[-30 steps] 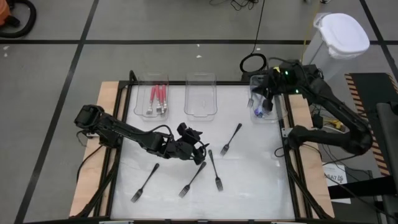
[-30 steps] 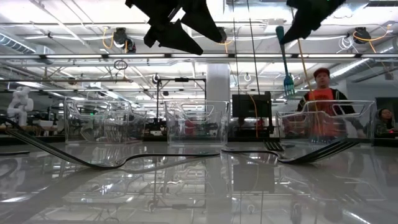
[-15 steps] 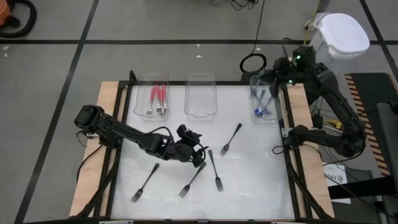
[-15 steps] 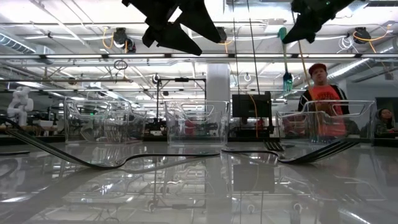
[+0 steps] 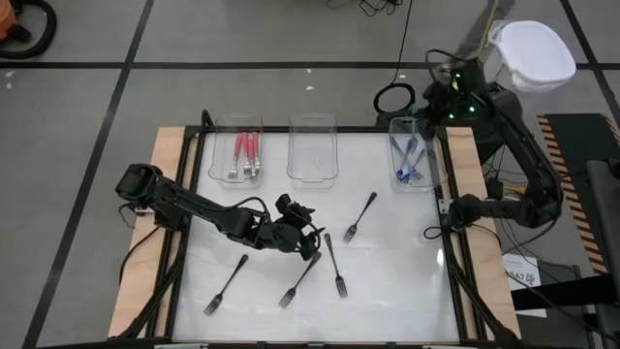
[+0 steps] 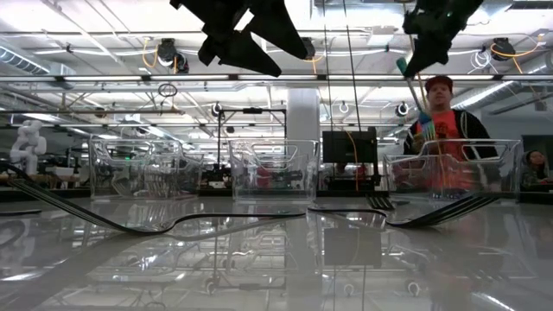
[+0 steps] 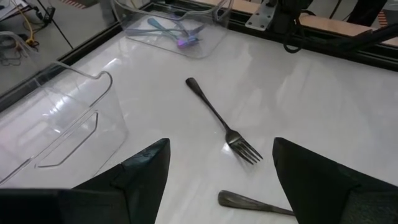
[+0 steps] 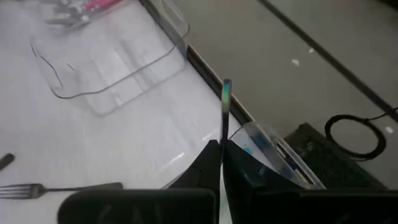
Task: Sort silverware by color (type)
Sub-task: Put the blue fork into the right transparent bin
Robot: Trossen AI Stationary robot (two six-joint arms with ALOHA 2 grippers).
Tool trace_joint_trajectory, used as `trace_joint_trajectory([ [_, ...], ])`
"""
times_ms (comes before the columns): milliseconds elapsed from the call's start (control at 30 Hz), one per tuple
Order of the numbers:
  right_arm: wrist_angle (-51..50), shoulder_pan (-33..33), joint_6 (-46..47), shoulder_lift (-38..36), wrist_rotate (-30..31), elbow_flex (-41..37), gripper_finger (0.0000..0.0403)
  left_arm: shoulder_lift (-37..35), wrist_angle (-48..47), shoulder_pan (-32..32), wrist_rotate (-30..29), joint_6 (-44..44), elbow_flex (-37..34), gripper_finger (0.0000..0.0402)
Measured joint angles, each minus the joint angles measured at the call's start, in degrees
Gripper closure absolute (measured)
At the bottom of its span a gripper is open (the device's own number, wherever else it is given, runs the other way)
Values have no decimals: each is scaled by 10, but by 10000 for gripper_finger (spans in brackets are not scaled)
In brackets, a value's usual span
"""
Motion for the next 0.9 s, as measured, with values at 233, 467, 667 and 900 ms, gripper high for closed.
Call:
trace_joint_trajectory([
  [233, -10, -21, 0, 73, -2, 0, 402, 0, 0, 0, 12, 5, 0, 118],
  [467, -37, -42, -2, 140, -74, 0, 401, 0, -2, 0, 23, 4, 0, 118],
  [667, -56, -50, 1, 167, -92, -1, 400, 0, -2, -2, 24, 3, 0, 118],
  [900, -32, -51, 10, 174, -91, -38, 400, 0, -2, -5, 24, -1, 0, 118],
])
